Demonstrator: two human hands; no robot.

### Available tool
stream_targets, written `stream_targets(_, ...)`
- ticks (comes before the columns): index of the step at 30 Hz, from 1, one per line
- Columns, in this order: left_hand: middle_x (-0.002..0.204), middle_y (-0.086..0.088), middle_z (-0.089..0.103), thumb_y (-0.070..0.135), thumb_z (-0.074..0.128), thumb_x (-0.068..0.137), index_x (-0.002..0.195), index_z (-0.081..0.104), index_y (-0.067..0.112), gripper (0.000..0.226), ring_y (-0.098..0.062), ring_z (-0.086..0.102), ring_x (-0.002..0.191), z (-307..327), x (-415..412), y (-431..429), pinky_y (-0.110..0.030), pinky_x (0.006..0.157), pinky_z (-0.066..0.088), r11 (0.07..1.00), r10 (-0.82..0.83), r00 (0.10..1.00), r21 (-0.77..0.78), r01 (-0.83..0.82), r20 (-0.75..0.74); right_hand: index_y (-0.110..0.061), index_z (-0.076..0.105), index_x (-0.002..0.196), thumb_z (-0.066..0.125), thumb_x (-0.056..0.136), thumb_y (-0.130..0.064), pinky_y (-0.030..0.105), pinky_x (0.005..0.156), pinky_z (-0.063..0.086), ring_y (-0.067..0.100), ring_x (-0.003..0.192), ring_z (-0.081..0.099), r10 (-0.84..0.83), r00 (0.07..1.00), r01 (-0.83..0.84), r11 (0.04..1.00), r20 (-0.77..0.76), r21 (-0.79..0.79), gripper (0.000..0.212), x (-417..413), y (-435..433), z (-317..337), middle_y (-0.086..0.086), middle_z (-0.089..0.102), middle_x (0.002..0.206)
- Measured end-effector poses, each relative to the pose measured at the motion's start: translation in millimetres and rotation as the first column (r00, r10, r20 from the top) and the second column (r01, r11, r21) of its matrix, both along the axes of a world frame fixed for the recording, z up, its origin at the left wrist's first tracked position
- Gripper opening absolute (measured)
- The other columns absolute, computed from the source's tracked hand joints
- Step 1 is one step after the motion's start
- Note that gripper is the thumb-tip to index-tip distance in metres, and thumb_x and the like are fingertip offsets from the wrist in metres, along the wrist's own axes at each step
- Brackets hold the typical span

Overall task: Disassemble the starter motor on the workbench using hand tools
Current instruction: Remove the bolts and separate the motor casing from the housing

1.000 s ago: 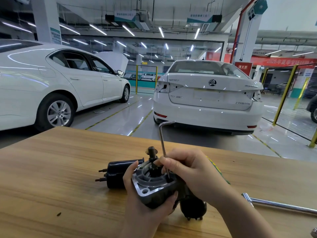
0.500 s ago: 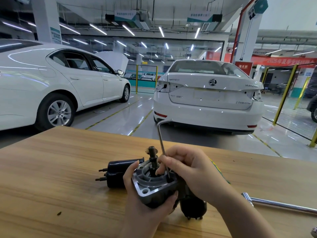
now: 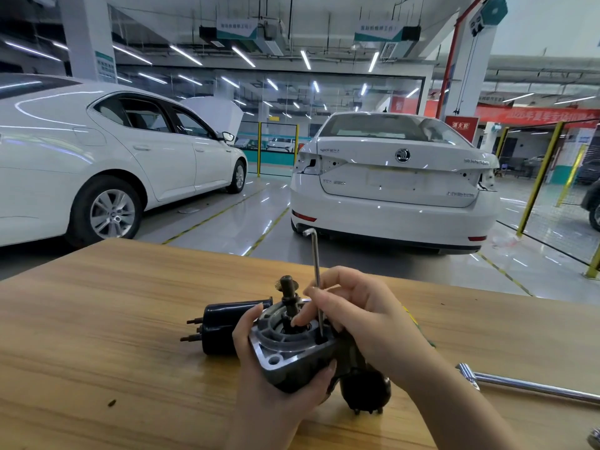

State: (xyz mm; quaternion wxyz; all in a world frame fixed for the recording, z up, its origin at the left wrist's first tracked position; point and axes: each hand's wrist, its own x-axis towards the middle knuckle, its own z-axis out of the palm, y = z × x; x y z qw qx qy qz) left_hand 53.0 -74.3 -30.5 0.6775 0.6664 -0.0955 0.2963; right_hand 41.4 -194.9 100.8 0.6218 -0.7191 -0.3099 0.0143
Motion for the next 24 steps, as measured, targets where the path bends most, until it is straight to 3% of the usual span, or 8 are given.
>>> stream_targets(2,0.127,0.000,0.055,0.018,0.091,0.045,0.120,0.031,0.061,0.106,-0.018,0.056,0.118,0,1,1,-0.049,0.098,0.046,1.000,-0.001,1.000,-0.001,0.001,0.002,-0.015,0.059,0.083,0.062,0.086,-0.017,0.014,0.056,0.049,0.001,0.057,0.063,-0.026,0.999,0.028,0.999,0.031,-0.040,0.004,-1,1,0,-0.003,0.071,0.066)
stream_targets(6,0.129,0.001,0.054,0.014,0.091,0.047,0.124,0.030,0.057,0.107,-0.018,0.055,0.119,-2,1,0,-0.049,0.099,0.045,1.000,-0.005,1.000,0.000,0.005,-0.008,-0.016,0.056,0.075,0.070,0.078,-0.023,0.017,0.058,0.052,0.005,0.061,0.066,-0.111,0.992,0.116,0.989,0.064,-0.087,0.016,0,4,-2,-0.004,0.072,0.064)
stream_targets(13,0.130,-0.002,0.053,0.004,0.089,0.049,0.125,0.029,0.051,0.107,-0.018,0.054,0.120,2,-2,-1,-0.049,0.100,0.044,1.000,-0.002,1.000,-0.008,0.001,-0.022,-0.016,0.062,0.083,0.054,0.091,-0.010,0.019,0.059,0.053,0.004,0.063,0.064,-0.058,0.998,0.058,0.996,0.004,-0.071,0.013,0,2,0,-0.006,0.071,0.067)
stream_targets(16,0.128,-0.003,0.054,0.001,0.089,0.049,0.126,0.030,0.044,0.106,-0.019,0.056,0.118,4,-2,-2,-0.050,0.099,0.045,1.000,-0.001,1.000,-0.025,0.000,-0.023,-0.019,0.061,0.085,0.058,0.088,-0.011,0.016,0.059,0.050,0.002,0.061,0.064,-0.050,0.999,0.052,0.992,0.019,-0.113,0.009,-1,3,0,-0.006,0.070,0.065)
stream_targets(21,0.128,0.000,0.054,0.015,0.090,0.046,0.117,0.030,0.063,0.105,-0.016,0.055,0.119,10,-7,-2,-0.048,0.099,0.045,1.000,-0.009,1.000,-0.008,0.009,0.003,-0.017,0.054,0.076,0.070,0.079,-0.022,0.014,0.053,0.048,0.001,0.054,0.063,-0.154,0.986,0.160,0.981,0.061,-0.107,0.017,0,6,-1,-0.006,0.070,0.060)
stream_targets(24,0.129,0.001,0.053,0.031,0.087,0.041,0.112,0.030,0.071,0.099,-0.016,0.054,0.120,14,-10,-3,-0.048,0.100,0.045,1.000,-0.004,1.000,-0.006,0.004,0.013,-0.023,0.057,0.063,0.071,0.077,-0.021,0.013,0.053,0.047,0.002,0.054,0.064,-0.126,0.991,0.129,0.987,0.042,-0.098,0.020,0,4,0,-0.004,0.070,0.061)
